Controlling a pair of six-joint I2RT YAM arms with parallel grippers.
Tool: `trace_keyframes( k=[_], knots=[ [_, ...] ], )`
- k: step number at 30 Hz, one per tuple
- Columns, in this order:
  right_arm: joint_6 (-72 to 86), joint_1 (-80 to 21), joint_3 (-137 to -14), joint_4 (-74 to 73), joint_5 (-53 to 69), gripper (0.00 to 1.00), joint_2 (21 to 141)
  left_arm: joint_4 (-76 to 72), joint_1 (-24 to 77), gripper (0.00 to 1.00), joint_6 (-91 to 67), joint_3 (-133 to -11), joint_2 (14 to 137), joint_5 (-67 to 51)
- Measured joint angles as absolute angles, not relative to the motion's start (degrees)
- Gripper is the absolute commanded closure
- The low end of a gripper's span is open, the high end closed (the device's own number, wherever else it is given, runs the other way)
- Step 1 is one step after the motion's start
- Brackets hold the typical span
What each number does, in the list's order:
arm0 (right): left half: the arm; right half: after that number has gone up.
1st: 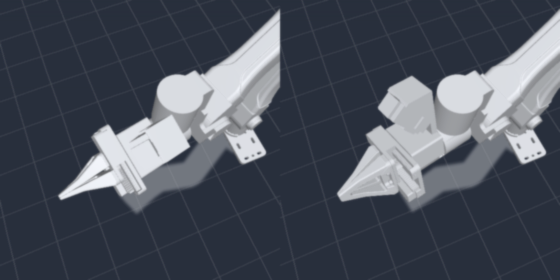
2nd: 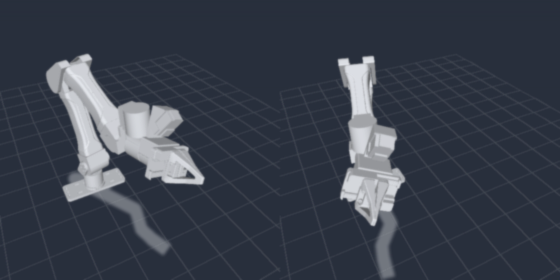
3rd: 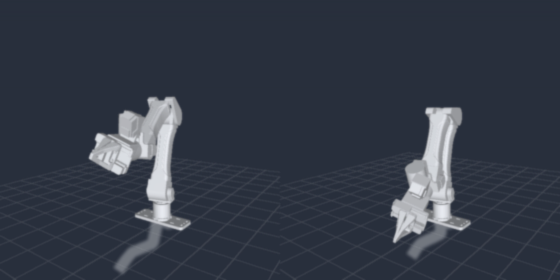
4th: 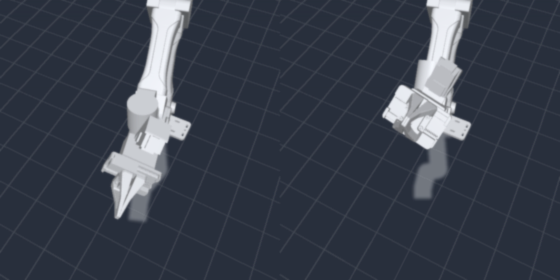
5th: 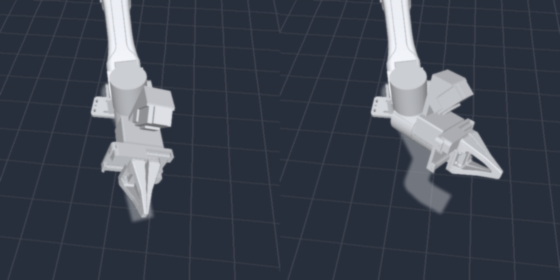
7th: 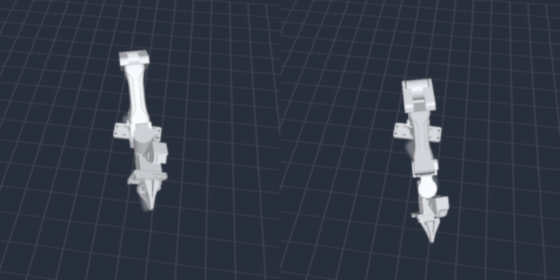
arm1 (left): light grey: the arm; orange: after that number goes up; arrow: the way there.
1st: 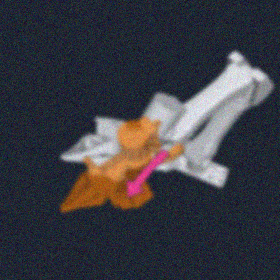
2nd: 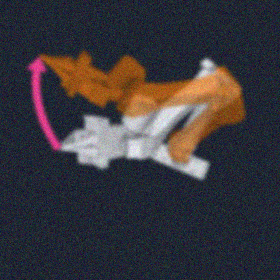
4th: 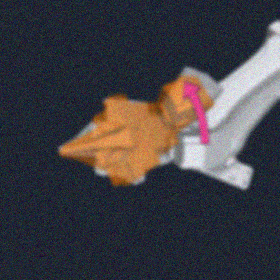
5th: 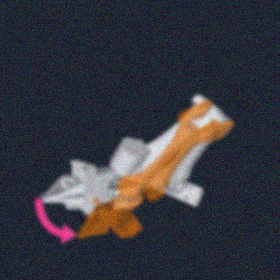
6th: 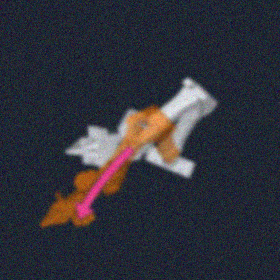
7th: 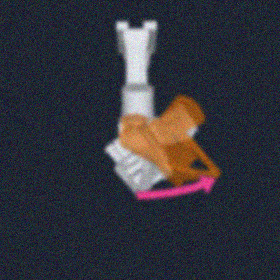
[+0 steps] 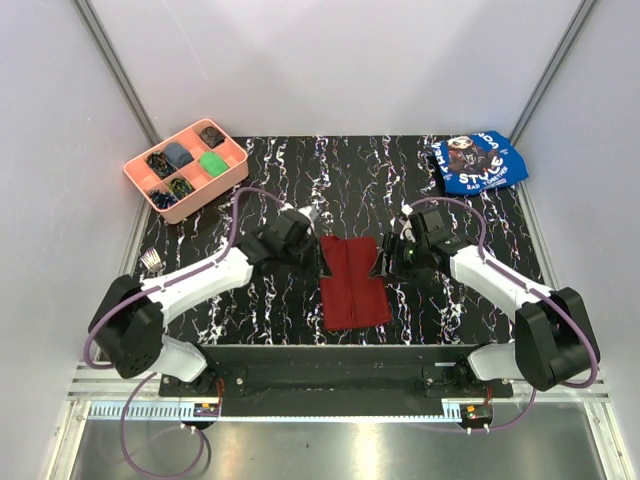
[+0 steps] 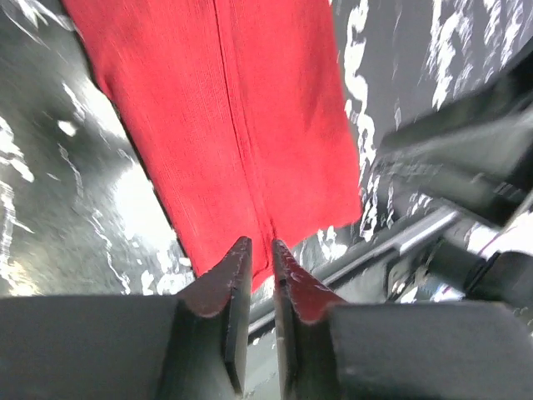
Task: Fold the napkin into a case and place the utensils inside
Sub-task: Pick up the 2/3-rectangle-folded napkin at the center of the board.
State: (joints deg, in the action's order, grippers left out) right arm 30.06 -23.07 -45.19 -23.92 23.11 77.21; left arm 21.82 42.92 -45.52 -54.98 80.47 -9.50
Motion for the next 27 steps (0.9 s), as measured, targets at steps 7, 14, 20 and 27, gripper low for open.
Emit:
trace_keyframes(
  k=[7, 14, 20, 27],
  knots=[
    [31.9, -19.4, -45.4, -27.2, 19.0, 0.36, 78.1, 19.6, 57.0, 0.28, -46.2, -58.6, 85.7, -4.5],
    [39.1, -9.8, -40.4, -27.2, 15.5, 0.34, 73.5, 25.8, 68.5, 0.31, -49.1, -75.3, 101.2, 8.8],
    [43.6, -3.6, -36.3, -28.2, 11.3, 0.33, 65.2, 33.2, 72.1, 0.35, -50.6, -85.2, 112.8, 15.4],
    [43.7, -1.9, -35.8, -28.4, 10.4, 0.34, 63.8, 38.2, 72.8, 0.43, -51.4, -91.2, 118.3, 18.3]
  ],
)
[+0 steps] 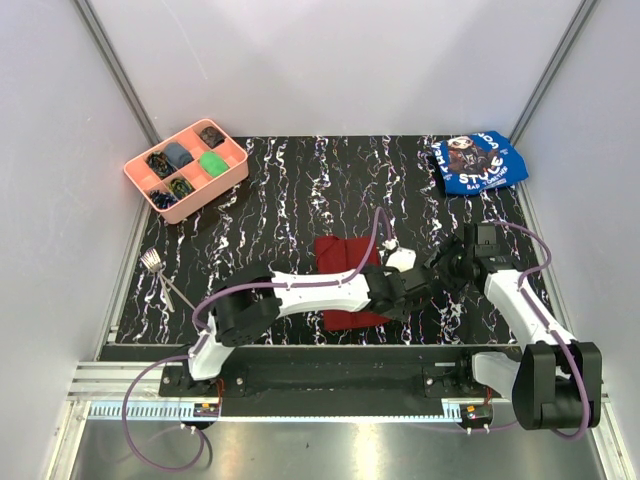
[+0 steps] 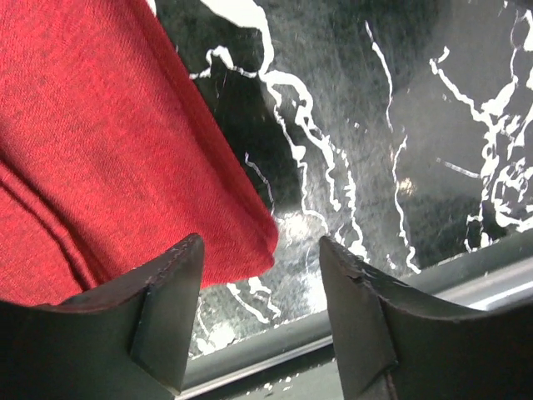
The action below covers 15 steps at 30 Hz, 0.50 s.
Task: Fold the napkin into a case and place the utensils inside
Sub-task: Pick up the 2/3-rectangle-folded napkin at the center of the board.
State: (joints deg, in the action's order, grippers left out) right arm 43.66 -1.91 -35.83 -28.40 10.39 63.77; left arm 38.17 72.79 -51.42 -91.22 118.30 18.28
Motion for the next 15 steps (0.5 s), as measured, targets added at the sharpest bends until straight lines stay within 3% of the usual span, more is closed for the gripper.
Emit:
trace_keyframes(
  k=[5, 10, 12, 13, 15],
  knots=[
    [42.5, -1.8, -35.5, -28.3, 10.7, 0.35, 65.4, 39.9, 72.8, 0.49, -52.1, -93.4, 120.6, 18.7],
    [41.9, -1.7, -34.4, -26.9, 13.0, 0.36, 66.8, 42.0, 72.8, 0.64, -52.1, -95.3, 124.1, 19.0],
    [41.4, -1.7, -34.2, -26.1, 14.2, 0.36, 67.4, 42.2, 72.8, 0.74, -52.1, -95.7, 124.1, 19.1],
    [41.2, -1.7, -34.1, -25.7, 14.7, 0.36, 67.7, 42.3, 72.8, 0.86, -52.1, -95.7, 124.1, 19.1],
    [40.3, -1.7, -34.0, -24.6, 16.1, 0.35, 68.8, 42.5, 72.7, 0.94, -51.9, -95.7, 124.1, 19.1]
  ],
)
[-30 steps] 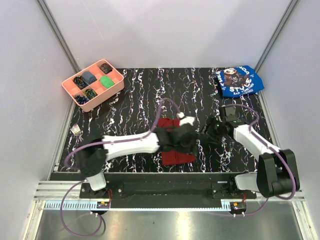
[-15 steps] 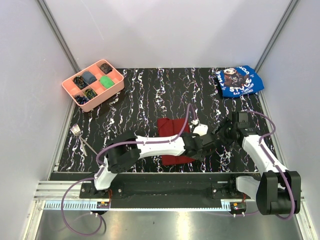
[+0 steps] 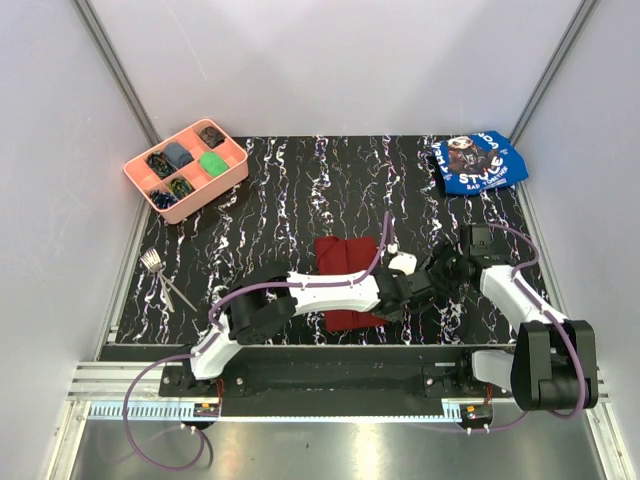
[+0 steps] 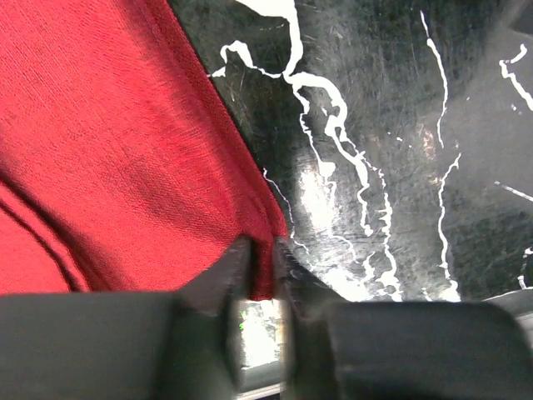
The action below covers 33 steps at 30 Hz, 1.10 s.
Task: Fold the napkin into a case and place the utensils inside
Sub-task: Pick up the 2/3-rectangle-folded napkin at the center of the board.
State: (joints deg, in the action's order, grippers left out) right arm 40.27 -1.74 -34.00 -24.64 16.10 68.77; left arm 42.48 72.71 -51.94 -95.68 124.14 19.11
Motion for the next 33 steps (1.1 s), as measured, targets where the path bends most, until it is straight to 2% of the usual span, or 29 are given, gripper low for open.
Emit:
trace_keyframes(
  k=[1, 6, 13, 18, 31, 33],
  knots=[
    [39.8, -1.7, -34.0, -24.0, 17.0, 0.34, 69.4, 42.4, 72.5, 1.0, -51.8, -95.6, 124.1, 19.1],
    [37.3, -1.7, -32.3, -17.8, 26.1, 0.23, 71.5, 36.0, 70.8, 1.0, -50.5, -86.3, 118.0, 15.1],
    [36.0, -2.9, -32.6, -9.0, 36.6, 0.2, 76.4, 30.2, 65.8, 1.0, -49.3, -71.1, 103.9, 7.9],
    [35.3, -7.4, -37.1, -5.1, 38.7, 0.24, 85.3, 26.7, 65.2, 1.0, -49.3, -68.8, 100.5, 4.9],
    [36.6, -10.0, -40.3, 3.6, 41.3, 0.33, 97.0, 24.4, 65.1, 1.0, -49.5, -65.8, 96.5, 2.2],
    [37.1, -10.2, -41.3, 5.1, 41.7, 0.39, 98.6, 23.8, 65.1, 1.0, -49.5, -65.5, 96.2, 2.0]
  ],
)
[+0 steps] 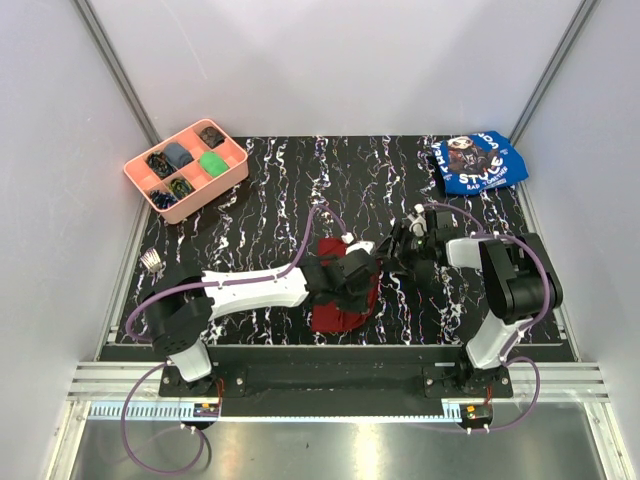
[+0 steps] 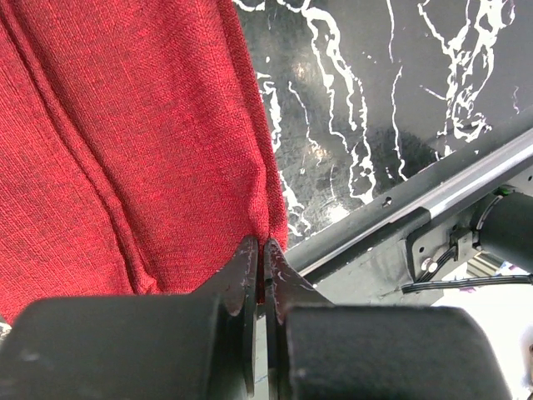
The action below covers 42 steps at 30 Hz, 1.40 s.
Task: Fold the napkin into a case and place the utensils inside
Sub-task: Pick up the 2/3-rectangle-folded napkin at the center of the board.
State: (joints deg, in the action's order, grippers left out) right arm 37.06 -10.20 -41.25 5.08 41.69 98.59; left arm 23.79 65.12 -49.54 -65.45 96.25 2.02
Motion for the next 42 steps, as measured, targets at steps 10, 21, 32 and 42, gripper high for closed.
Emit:
trace_keyframes(
  k=[10, 21, 32, 42],
  knots=[
    [37.4, -10.3, -45.1, 7.6, 39.9, 0.64, 103.3, 22.5, 65.1, 1.0, -49.5, -63.5, 96.1, 1.6],
    [37.8, -10.4, -45.1, 9.7, 40.2, 1.0, 103.5, 20.8, 65.1, 0.74, -49.5, -63.1, 96.1, -0.6],
    [38.9, -10.4, -45.0, 12.4, 41.3, 1.0, 104.0, 19.4, 54.5, 0.77, -47.7, -60.1, 85.8, -3.6],
    [38.8, -10.4, -45.1, 11.2, 41.2, 1.0, 103.7, 14.7, 43.4, 0.96, -45.7, -61.1, 99.2, -3.2]
  ],
)
